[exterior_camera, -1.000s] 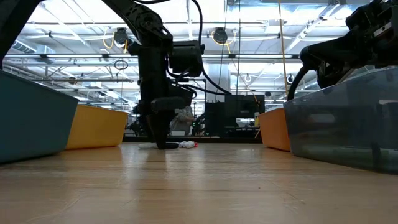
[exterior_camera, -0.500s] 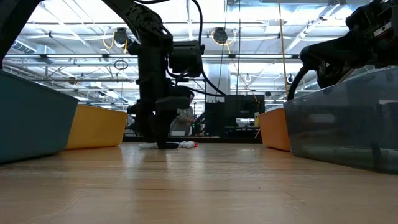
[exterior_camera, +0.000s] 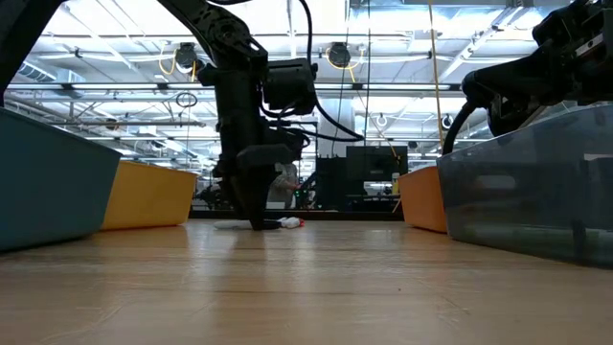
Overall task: Pick & Place Markers
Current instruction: Put the bottom black mini marker into the yellow bin
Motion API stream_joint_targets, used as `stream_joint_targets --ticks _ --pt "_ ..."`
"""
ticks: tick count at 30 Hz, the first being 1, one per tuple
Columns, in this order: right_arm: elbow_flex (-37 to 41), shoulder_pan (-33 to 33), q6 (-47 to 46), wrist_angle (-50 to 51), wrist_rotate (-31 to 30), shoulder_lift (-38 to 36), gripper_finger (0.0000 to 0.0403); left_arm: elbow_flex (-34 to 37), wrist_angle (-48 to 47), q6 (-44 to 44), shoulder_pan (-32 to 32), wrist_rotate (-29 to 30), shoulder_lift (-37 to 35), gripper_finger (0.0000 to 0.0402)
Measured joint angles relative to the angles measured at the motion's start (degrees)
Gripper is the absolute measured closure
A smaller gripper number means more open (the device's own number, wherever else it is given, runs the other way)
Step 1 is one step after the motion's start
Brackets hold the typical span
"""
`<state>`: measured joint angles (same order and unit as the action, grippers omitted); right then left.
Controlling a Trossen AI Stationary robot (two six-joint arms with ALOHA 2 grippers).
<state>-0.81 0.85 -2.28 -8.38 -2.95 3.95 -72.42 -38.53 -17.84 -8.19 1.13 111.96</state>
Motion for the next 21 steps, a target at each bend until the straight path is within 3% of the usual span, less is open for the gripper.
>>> stream_joint_targets --ticks 16,21 --pt "0.0 0.0 0.0 0.0 0.0 0.0 0.0399 0.0 -0.1 -2.5 0.0 -0.1 0.0 0.0191" --pt "0.0 0.0 0.0 0.0 0.0 0.0 0.0399 0.0 -0.2 -2.5 0.0 0.0 0.0 0.023"
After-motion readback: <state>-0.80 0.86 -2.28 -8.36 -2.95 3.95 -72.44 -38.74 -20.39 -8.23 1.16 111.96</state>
